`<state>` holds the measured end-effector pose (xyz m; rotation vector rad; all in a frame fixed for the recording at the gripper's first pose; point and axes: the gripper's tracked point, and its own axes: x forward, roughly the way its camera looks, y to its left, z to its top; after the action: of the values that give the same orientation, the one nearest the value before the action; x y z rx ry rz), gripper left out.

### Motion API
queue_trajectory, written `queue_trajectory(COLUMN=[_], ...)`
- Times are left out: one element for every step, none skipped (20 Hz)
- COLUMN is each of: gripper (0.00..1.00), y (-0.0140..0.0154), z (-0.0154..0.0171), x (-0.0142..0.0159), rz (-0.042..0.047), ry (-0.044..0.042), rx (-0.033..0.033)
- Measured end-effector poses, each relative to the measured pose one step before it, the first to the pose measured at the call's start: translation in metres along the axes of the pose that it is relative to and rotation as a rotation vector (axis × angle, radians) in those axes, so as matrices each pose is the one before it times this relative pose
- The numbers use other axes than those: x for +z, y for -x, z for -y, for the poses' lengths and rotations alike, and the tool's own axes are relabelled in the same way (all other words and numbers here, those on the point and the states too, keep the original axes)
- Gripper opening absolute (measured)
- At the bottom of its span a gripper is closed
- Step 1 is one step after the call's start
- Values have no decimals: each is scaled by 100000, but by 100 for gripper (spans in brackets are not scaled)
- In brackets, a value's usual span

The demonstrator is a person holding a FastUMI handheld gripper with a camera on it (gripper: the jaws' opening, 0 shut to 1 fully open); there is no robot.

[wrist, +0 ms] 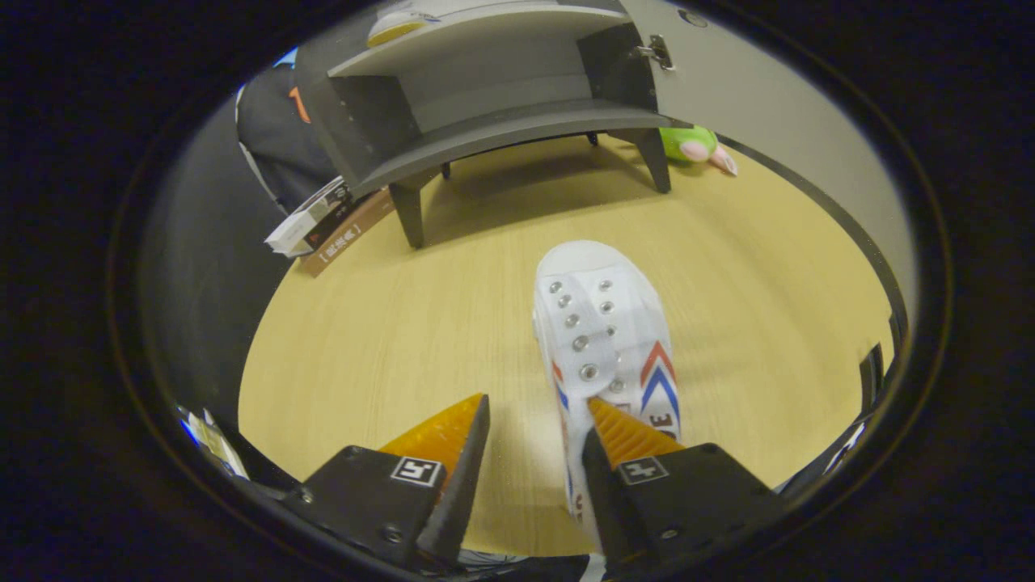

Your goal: Open the shoe cabinet door, grab the shoes and put them into the shoe cabinet, then close the shoe cabinet door.

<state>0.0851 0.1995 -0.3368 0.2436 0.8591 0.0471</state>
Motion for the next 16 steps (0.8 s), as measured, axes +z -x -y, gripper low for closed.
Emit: queue_trajectory(gripper=[37,24,10,11,7,6,5,4,4,4,4,4,4,4,4,4], y=[36,-126,57,64,162,407,359,591,725,733,824,740,882,904,972,816], z=[513,-2,-28,-35,-10,-43,-42,-78,-15,26,126,33,84,47,93,-16], x=[174,-96,118,97,199,567,733,717,920,908,1034,996,1079,1005,1279,1384], rz=[854,622,660,835,1376,2405,2773,2041,2170,1548,1669,1720,1540,1888,1815,1692], ry=[-1241,-1663,-1468,1876,2982,3127,2501,1391,1034,970,85,-309,96,-547,-182,400], rx=[-1134,78,-116,-214,-625,-967,-341,-143,490,390,408,5,-81,90,-35,-76])
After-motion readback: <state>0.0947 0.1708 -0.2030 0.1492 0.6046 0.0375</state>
